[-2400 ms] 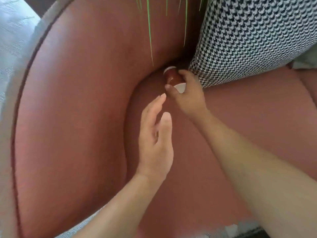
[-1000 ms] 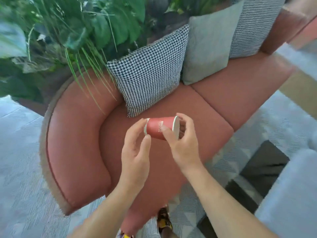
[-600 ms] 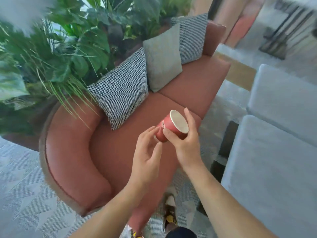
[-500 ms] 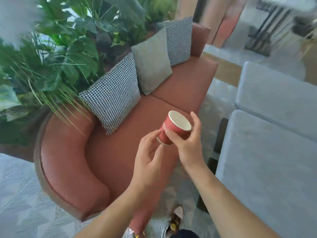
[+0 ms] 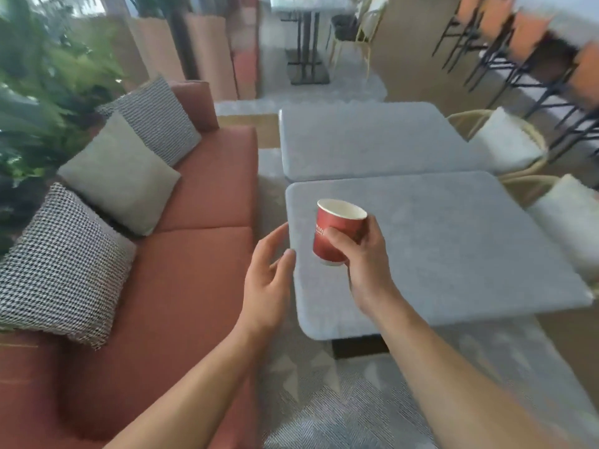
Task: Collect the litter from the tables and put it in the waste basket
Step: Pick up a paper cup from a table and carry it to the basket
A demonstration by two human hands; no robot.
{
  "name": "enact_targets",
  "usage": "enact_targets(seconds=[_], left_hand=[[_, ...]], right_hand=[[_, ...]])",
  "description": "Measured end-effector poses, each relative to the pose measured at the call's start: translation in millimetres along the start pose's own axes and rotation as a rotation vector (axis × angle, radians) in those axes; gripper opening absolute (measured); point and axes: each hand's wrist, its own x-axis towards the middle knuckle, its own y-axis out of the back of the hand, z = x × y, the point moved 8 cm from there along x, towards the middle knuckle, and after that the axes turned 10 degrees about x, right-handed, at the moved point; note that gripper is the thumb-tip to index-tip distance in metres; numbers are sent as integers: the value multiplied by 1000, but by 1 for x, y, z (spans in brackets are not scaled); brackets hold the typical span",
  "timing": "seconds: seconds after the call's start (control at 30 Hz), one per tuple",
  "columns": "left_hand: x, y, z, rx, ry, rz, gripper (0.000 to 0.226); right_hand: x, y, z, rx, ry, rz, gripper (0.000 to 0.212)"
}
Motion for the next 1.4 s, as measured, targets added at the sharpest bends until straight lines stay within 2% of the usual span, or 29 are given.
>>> enact_targets(seconds=[0.1,0.33,0.53,0.63,0.7,0.83,0.97,1.1,1.2,1.33,1.4], left_hand=[[3,-64,15,-11,-19,-40,48],[-14,-237,56,-56,-58,-180,44],[-55,-385,95,-88,-120,-417,42],[-68,-446,112,-101,-161,-518,38],[-74,-484,121,-114,-183,-582,35],[-90,-561,141,-172,-211,-712,35],[-109,-640,157,-197,-231,-829,51],[-118,-718,179,-260,-259,-945,39],[-110,-780,198,-301,-277,-993,37],[-97,-858,222,-330,-255,-1084,49],[-88,-890,233,-353,-266,-1108,48]], right_hand=[[1,73,-27,54,22,91,58],[-5,251,-79,90,82,244,59],[-40,397,-127,128,144,427,49],[-65,465,-151,179,206,557,56],[-81,506,-165,199,251,644,49],[-109,573,-188,207,316,780,52],[-129,633,-208,159,365,892,49],[-129,691,-229,132,411,999,59],[-118,732,-247,118,455,1071,58],[-93,779,-276,97,463,1131,80],[-77,799,-291,95,481,1164,85]])
